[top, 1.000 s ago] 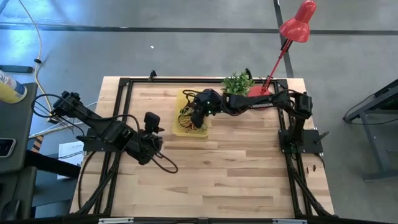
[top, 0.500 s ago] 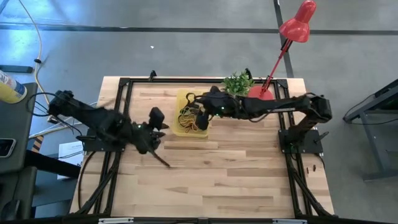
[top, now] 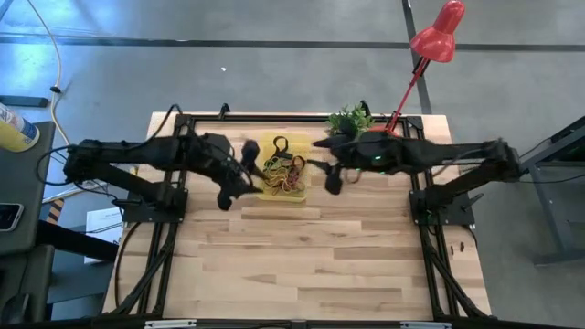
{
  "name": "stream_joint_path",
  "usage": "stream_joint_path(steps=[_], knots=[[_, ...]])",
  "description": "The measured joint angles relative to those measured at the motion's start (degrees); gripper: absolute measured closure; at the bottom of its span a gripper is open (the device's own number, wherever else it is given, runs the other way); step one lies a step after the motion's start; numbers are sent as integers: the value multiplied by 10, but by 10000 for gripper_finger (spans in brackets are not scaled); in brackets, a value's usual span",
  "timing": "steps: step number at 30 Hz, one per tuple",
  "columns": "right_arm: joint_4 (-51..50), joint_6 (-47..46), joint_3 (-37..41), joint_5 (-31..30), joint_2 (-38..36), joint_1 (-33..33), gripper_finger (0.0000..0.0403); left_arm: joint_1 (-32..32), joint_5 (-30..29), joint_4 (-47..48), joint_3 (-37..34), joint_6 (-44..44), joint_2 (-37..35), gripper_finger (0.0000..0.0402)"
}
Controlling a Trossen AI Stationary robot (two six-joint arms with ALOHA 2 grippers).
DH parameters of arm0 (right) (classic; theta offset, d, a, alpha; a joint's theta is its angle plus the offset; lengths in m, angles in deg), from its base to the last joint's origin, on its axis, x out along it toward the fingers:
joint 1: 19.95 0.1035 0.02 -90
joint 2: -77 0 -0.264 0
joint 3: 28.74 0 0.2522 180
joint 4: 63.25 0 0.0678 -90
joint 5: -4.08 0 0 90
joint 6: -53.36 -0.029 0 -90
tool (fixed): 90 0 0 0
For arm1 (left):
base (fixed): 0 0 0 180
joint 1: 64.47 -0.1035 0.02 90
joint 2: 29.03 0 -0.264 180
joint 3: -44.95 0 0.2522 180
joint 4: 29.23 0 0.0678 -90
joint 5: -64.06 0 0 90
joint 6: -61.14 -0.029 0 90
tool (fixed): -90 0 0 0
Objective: Pick and place rubber bands into bin
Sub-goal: Return to Home Position
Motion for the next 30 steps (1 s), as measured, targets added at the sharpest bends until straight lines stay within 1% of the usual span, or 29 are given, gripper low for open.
stream_joint_path(steps=[2,3,5,9,12,14,18,20,22,24,25,26,27,30], knots=[[-35,5,3,-7,-29,0,194,-13,43,-32,-38,4,-12,240],[-35,5,16,-11,-47,0,194,-19,48,-56,-58,18,-20,240],[-21,4,62,-19,-91,0,193,-29,39,-83,-96,52,-44,240],[112,-10,204,-19,-203,8,194,-32,23,-119,-165,100,-117,240],[216,-16,307,-12,-270,21,192,-31,23,-132,-195,103,-187,240],[263,-18,360,-10,-303,31,192,-32,17,-132,-216,104,-232,240],[331,-30,442,-24,-358,58,194,-32,-11,-134,-257,107,-331,240],[361,-25,477,-44,-380,78,193,-32,-18,-136,-280,110,-386,240],[391,-15,504,-81,-403,95,194,-32,-23,-136,-301,112,-439,240],[400,-10,527,-119,-432,104,194,-32,-25,-139,-324,117,-490,240],[398,-12,534,-123,-448,103,194,-32,-25,-137,-335,119,-514,240],[391,-17,539,-116,-465,99,194,-32,-27,-135,-345,121,-538,240],[378,-23,540,-96,-483,91,194,-32,-32,-136,-352,123,-557,240],[316,-58,540,3,-545,43,194,-32,-39,-138,-371,130,-605,240]])
